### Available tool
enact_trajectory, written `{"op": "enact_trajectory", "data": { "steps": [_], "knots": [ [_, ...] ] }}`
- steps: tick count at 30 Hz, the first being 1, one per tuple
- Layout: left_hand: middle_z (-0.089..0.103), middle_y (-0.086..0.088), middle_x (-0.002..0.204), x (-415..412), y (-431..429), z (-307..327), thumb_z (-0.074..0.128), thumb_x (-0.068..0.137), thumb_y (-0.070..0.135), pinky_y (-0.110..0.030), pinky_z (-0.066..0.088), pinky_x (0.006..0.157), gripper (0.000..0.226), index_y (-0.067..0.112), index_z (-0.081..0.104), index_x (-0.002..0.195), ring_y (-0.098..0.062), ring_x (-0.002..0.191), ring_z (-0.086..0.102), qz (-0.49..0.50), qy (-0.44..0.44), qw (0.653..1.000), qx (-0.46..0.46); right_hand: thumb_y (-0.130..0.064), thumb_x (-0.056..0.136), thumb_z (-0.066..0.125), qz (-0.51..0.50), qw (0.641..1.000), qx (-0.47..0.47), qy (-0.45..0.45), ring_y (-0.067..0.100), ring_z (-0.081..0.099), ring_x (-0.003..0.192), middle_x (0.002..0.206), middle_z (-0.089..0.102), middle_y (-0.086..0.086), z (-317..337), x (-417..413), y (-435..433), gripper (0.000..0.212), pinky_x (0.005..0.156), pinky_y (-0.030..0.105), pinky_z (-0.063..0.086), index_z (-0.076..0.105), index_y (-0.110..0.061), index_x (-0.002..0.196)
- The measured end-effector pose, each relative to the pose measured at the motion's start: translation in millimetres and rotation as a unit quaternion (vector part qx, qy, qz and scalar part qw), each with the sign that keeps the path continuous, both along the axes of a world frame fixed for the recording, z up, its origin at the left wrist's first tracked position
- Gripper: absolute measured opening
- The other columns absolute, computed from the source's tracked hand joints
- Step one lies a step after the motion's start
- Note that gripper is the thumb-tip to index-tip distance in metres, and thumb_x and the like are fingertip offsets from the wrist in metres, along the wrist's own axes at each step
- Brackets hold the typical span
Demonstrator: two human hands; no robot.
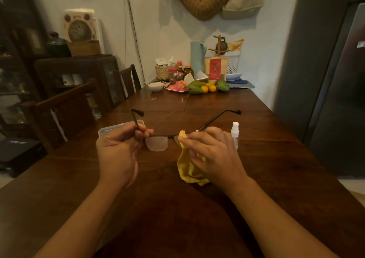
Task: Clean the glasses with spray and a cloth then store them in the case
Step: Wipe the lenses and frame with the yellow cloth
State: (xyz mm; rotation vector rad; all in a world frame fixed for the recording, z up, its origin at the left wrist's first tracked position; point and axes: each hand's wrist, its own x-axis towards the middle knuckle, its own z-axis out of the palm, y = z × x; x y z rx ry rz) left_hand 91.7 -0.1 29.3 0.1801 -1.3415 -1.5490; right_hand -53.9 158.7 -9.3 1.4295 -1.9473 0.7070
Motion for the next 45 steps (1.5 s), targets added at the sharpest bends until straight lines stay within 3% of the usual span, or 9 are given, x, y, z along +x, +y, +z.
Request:
{"op": "enact_trajectory", "data": {
  "steps": [6,10,17,24,31,34,39,42,45],
  "knots": [
    [0.073,-0.001,0.076,-2.5,-1.7,-5.1,0.050,0.087,-0.015,-0.024,0.057,0.075,0.045,0.018,0.077,0.073,-0.016,0.080,0.071,-0.016,-0.006,0.998,-0.053,-0.028,0.093,0.054,0.001,1.000,0.011,-0.023,0.018,0.042,0.119,0.135,0.058,-0.012,0.9,-0.8,-1.5,0.045,0.090,0.038,0.034,0.056,-0.031,0.138],
    [0.074,-0.001,0.080,-0.5,-4.2,-8.1,0.049,0.089,-0.014,-0.034,0.059,0.082,0.043,0.017,0.077,0.077,-0.019,0.084,0.070,-0.019,-0.016,0.997,-0.070,-0.019,0.088,0.069,0.037,0.998,0.017,-0.043,0.020,0.039,0.120,0.136,0.059,-0.008,-1.0,-2.6,-0.6,0.051,0.089,0.039,0.034,0.058,-0.029,0.137],
    [0.074,0.001,0.077,1.4,-1.4,-3.9,0.045,0.088,-0.021,-0.024,0.056,0.076,0.052,0.017,0.078,0.073,-0.016,0.081,0.071,-0.039,-0.001,0.997,-0.066,-0.029,0.089,0.070,-0.011,0.997,-0.070,-0.038,0.021,0.050,0.108,0.110,0.070,-0.010,0.4,-5.4,3.4,0.020,0.083,0.038,0.031,0.075,-0.027,0.108],
    [0.074,-0.002,0.076,1.6,2.2,-3.0,0.042,0.087,-0.024,-0.024,0.057,0.075,0.056,0.016,0.077,0.069,-0.020,0.083,0.071,-0.033,-0.009,0.998,-0.059,-0.008,0.078,0.081,0.054,0.998,-0.041,-0.020,0.020,0.041,0.120,0.128,0.065,-0.005,-4.9,-4.0,-3.6,0.055,0.089,0.049,0.042,0.064,-0.024,0.128],
    [0.073,-0.004,0.074,2.4,2.8,-1.8,0.041,0.085,-0.027,-0.030,0.057,0.079,0.049,0.007,0.073,0.072,-0.020,0.080,0.072,-0.015,-0.008,0.998,-0.055,-0.027,0.089,0.062,0.033,0.995,-0.095,-0.011,0.022,0.056,0.101,0.102,0.074,-0.011,-2.4,-10.2,4.3,0.019,0.076,0.040,0.042,0.078,-0.027,0.099],
    [0.074,-0.003,0.076,3.8,3.8,-0.8,0.042,0.085,-0.025,-0.029,0.058,0.081,0.054,0.013,0.075,0.069,-0.019,0.083,0.072,-0.023,-0.006,0.998,-0.061,-0.031,0.093,0.052,0.001,0.995,-0.102,-0.012,0.018,0.048,0.099,0.110,0.072,-0.010,-3.2,-7.9,-1.5,0.029,0.073,0.040,0.041,0.076,-0.026,0.109],
    [0.074,-0.002,0.075,2.0,6.0,-0.9,0.039,0.084,-0.028,-0.020,0.056,0.073,0.059,0.014,0.076,0.067,-0.019,0.082,0.071,-0.037,-0.009,0.998,-0.055,-0.020,0.082,0.078,0.052,0.997,-0.044,-0.041,0.016,0.040,0.108,0.127,0.064,-0.006,-10.0,-4.6,-6.9,0.048,0.079,0.043,0.043,0.065,-0.026,0.128],
    [0.074,-0.002,0.075,0.6,4.3,-2.0,0.039,0.083,-0.029,-0.025,0.057,0.077,0.058,0.013,0.076,0.067,-0.017,0.081,0.071,-0.033,-0.013,0.997,-0.062,-0.033,0.091,0.058,0.053,0.992,-0.088,-0.069,0.013,0.040,0.102,0.117,0.069,-0.011,-6.5,-8.8,-2.2,0.029,0.076,0.043,0.041,0.073,-0.029,0.115],
    [0.075,-0.004,0.078,1.1,2.8,-3.7,0.044,0.083,-0.027,-0.023,0.058,0.075,0.040,0.001,0.071,0.078,-0.020,0.083,0.071,-0.012,-0.030,0.995,-0.090,-0.034,0.089,0.065,0.016,0.991,-0.116,-0.071,0.013,0.041,0.098,0.105,0.071,-0.011,-5.1,-9.7,0.7,0.018,0.076,0.043,0.037,0.077,-0.030,0.102]
  ]
}}
